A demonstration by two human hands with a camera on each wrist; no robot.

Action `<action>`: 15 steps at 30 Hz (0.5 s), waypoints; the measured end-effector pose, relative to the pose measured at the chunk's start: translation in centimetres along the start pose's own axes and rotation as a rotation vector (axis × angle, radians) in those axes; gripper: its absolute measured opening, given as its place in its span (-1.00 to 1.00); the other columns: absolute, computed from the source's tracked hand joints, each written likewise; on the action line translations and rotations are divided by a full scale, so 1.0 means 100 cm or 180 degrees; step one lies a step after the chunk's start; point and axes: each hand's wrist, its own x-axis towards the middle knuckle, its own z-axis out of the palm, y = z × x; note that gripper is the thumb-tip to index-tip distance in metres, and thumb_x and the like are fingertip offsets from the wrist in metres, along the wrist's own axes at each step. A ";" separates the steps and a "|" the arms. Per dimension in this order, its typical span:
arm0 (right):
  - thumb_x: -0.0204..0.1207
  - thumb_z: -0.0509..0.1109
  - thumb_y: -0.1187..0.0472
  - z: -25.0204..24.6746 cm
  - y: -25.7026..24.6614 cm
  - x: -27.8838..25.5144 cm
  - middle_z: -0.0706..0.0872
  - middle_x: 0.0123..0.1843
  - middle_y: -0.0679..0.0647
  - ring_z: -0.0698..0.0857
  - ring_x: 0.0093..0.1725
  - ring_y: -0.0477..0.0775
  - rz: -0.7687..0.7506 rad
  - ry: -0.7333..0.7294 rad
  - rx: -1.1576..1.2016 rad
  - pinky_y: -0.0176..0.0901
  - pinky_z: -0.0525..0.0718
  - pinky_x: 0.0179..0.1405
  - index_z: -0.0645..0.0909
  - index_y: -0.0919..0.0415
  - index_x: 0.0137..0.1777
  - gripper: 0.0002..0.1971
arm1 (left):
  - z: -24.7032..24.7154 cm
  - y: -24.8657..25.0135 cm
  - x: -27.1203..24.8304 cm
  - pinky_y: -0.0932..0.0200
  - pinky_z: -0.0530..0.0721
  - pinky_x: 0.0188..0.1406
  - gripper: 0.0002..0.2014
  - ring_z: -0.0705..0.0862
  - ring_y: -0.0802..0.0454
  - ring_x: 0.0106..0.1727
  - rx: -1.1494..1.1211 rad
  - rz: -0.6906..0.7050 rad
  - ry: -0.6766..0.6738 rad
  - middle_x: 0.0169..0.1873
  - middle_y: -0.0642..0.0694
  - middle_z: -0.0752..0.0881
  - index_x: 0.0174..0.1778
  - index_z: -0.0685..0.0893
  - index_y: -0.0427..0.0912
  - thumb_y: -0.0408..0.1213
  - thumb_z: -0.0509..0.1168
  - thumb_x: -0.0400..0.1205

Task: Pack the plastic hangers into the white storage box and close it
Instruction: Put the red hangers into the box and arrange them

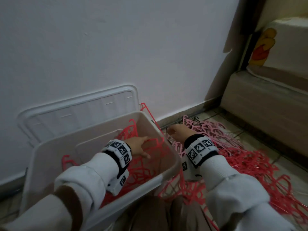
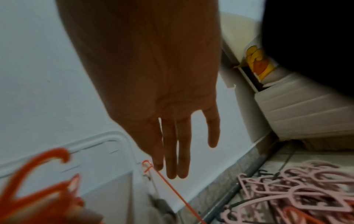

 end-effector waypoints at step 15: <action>0.55 0.37 0.24 0.041 -0.110 0.022 0.53 0.43 0.24 0.51 0.40 0.21 -0.0529 -0.1292 -0.1026 -0.05 0.50 0.31 0.41 0.31 0.48 -0.49 | 0.007 -0.100 -0.070 0.51 0.46 -0.43 -0.69 0.54 0.28 -0.42 -0.1506 -0.0434 0.0631 -0.33 -0.03 0.55 0.25 0.55 -0.30 -0.58 0.21 0.59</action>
